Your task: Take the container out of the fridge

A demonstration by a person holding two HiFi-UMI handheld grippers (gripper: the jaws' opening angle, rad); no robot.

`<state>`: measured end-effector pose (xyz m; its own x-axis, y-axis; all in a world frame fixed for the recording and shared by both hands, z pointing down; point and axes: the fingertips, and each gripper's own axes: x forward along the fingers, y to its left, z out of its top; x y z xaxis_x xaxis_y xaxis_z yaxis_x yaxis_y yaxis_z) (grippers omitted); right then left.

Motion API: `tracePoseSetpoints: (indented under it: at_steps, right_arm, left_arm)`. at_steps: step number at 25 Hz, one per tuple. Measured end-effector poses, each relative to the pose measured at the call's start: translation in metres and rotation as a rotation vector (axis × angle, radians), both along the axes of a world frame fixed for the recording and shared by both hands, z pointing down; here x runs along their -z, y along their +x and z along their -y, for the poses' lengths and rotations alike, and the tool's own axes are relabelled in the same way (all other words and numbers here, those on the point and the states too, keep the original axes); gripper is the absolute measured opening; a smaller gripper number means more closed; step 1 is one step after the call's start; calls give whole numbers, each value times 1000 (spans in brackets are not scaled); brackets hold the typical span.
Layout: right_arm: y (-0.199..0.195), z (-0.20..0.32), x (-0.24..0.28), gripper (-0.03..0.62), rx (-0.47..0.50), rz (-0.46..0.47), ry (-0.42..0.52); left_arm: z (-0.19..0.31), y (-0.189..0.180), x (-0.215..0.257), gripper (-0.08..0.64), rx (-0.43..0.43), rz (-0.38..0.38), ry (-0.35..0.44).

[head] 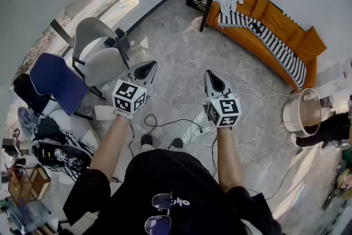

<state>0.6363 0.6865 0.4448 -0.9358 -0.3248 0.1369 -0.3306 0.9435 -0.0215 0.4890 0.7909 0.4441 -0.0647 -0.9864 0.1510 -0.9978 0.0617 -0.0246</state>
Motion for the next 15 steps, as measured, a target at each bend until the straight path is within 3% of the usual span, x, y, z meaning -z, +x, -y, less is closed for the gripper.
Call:
tracePoseSetpoints:
  at_steps: [7,15]
  right_arm:
    - [23,20,-10,6,5,5,-20]
    - [26,42,-17,6,-7,10,-43]
  left_arm:
    - [17,27,-7,-2,9,-3,-4]
    - [33,27,-13,-2,8,-8,-23]
